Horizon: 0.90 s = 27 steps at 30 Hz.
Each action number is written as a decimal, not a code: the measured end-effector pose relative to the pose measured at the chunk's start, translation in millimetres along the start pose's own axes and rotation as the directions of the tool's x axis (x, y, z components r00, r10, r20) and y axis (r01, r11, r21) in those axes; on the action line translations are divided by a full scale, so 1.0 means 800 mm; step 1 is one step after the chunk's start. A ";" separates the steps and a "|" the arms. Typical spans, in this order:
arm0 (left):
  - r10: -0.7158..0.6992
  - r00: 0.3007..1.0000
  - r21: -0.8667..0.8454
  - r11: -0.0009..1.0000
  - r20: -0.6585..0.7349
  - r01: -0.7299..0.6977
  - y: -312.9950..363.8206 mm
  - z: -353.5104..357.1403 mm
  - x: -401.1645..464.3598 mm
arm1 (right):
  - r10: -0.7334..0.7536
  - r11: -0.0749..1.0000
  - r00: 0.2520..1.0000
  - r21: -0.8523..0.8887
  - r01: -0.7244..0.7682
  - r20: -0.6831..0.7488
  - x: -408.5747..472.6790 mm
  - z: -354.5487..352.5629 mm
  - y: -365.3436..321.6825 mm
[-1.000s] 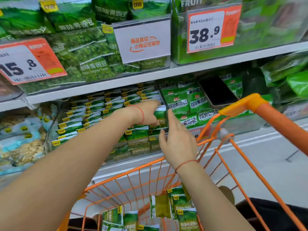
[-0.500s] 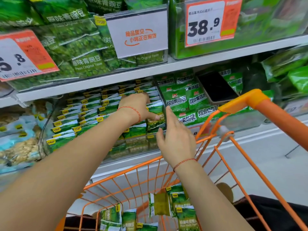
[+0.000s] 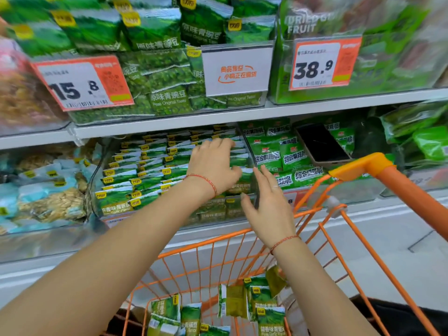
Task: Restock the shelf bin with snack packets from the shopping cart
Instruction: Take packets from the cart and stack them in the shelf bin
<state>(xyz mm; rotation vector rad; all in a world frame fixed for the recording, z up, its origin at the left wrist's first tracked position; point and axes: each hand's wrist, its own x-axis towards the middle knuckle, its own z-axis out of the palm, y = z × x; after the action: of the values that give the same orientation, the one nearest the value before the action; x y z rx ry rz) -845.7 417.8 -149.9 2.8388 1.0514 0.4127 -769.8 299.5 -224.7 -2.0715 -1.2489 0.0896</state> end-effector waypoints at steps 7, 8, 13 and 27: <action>0.220 0.962 -0.249 0.934 -0.162 -0.255 -0.007 0.001 -0.143 | -0.072 0.937 0.961 0.311 0.156 -0.266 -0.023 -0.018 -0.030; 0.248 0.957 -0.243 0.929 -0.149 -0.278 -0.007 0.010 -0.161 | -0.065 0.916 0.956 0.363 0.171 -0.285 -0.027 -0.022 -0.036; 0.266 0.857 -0.130 0.964 0.442 -0.232 0.004 0.049 -0.200 | -0.122 0.865 0.985 0.473 0.167 -0.125 -0.059 -0.032 -0.033; 0.039 0.358 0.122 0.900 0.933 -0.417 -0.023 0.172 -0.241 | 0.434 0.676 0.248 -0.496 0.546 0.866 -0.126 0.062 0.013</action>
<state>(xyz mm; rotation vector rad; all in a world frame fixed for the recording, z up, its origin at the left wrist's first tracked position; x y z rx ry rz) -958.6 308.2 -328.0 2.6838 0.4435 -1.3865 -835.6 242.6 -296.9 -2.7222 -2.4922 1.2885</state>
